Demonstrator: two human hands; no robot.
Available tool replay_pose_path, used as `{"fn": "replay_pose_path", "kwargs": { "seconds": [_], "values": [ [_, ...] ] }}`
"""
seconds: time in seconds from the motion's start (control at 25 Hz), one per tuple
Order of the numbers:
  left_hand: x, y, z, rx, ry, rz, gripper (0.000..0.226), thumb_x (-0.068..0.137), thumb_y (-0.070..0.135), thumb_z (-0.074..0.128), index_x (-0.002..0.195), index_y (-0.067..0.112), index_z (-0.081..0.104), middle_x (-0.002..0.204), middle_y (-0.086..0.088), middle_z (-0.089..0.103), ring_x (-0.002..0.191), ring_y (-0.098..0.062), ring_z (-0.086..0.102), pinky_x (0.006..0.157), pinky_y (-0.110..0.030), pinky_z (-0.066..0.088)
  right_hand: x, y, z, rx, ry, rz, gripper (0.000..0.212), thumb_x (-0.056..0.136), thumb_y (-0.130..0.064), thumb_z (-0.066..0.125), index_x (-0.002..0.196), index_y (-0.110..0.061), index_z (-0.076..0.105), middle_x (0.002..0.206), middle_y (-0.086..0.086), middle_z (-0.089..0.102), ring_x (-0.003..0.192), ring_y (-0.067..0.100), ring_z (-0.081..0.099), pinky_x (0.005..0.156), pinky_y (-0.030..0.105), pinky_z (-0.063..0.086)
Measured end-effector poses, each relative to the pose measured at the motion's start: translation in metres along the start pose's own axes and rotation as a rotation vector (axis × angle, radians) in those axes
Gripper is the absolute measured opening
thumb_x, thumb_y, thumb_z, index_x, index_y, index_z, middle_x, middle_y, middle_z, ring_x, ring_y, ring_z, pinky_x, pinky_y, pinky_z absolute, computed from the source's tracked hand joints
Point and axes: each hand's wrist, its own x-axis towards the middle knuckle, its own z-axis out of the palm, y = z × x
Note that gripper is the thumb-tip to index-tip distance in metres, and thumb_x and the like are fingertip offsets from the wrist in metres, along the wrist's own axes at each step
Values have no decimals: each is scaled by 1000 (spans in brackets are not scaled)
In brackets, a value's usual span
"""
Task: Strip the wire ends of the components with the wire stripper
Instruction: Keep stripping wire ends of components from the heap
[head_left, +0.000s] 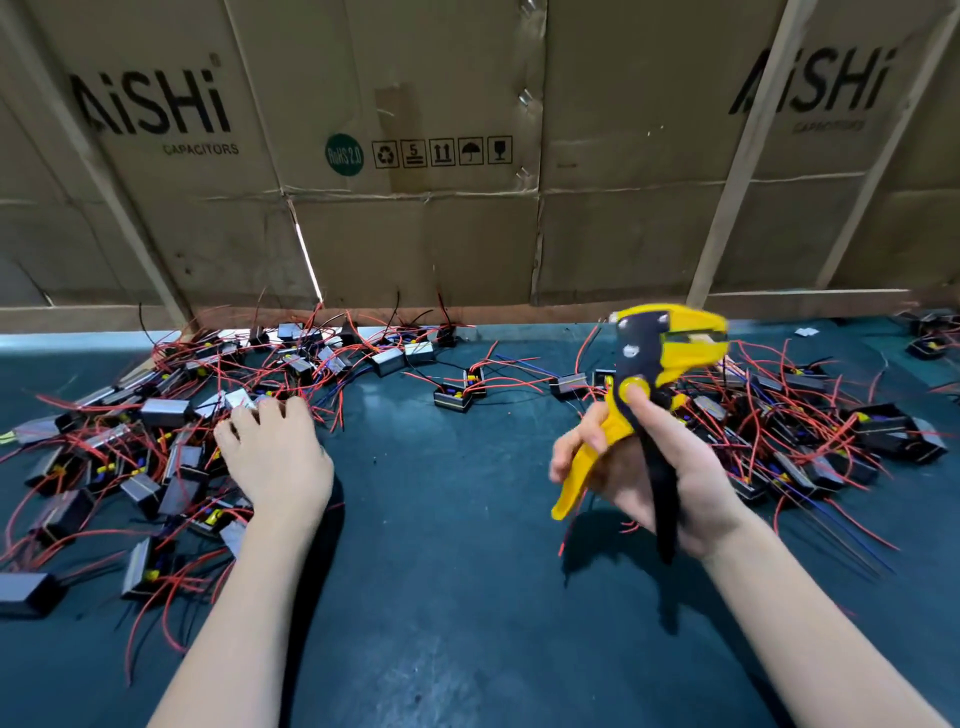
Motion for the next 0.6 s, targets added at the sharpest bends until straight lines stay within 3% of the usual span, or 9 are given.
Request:
{"fn": "replay_pose_path", "kwargs": {
  "seconds": [0.08,0.16,0.28,0.36,0.44,0.52,0.6],
  "values": [
    [2,0,1,16,24,7,27,79,14,71,102,4,61,110,-21,65,110,-40,48,96,-47,30,4,10,-6,-13,66,157,47,87,-54,59,70,-11,55,111,26,66,112,40,61,101,46,47],
    [2,-1,5,16,-4,-24,34,81,18,71,109,4,59,112,-23,65,111,-40,48,94,-47,30,7,17,-12,-202,267,154,45,83,-54,62,68,-12,54,117,23,66,116,30,61,108,46,40],
    [2,0,6,28,-9,-12,23,82,17,70,103,9,70,109,-22,63,108,-40,47,91,-46,31,12,14,-18,-439,559,-45,44,76,-54,69,68,-13,58,89,10,65,95,20,61,89,34,39],
    [2,1,5,-14,46,20,11,81,16,73,91,13,77,101,-21,64,103,-40,48,87,-46,29,14,12,-25,-407,661,-109,39,76,-49,71,70,-11,61,84,7,63,87,18,61,84,37,40],
    [2,2,1,-77,95,59,8,81,18,75,87,16,79,92,-17,69,99,-40,52,85,-46,30,12,10,-32,-296,707,-90,41,73,-46,68,72,-6,63,86,15,68,84,29,67,81,43,50],
    [-2,9,-7,-292,138,135,7,81,20,78,86,17,80,87,-10,73,96,-37,55,84,-42,30,7,4,-34,-298,688,-60,44,69,-49,71,72,-6,62,82,22,69,81,36,70,71,42,55],
    [-10,23,-22,-694,97,273,3,80,18,79,83,18,79,88,-2,72,94,-28,58,84,-34,36,3,-1,-31,-419,607,-24,44,66,-48,80,73,-7,63,77,24,68,78,36,70,62,35,54]
  ]
}}
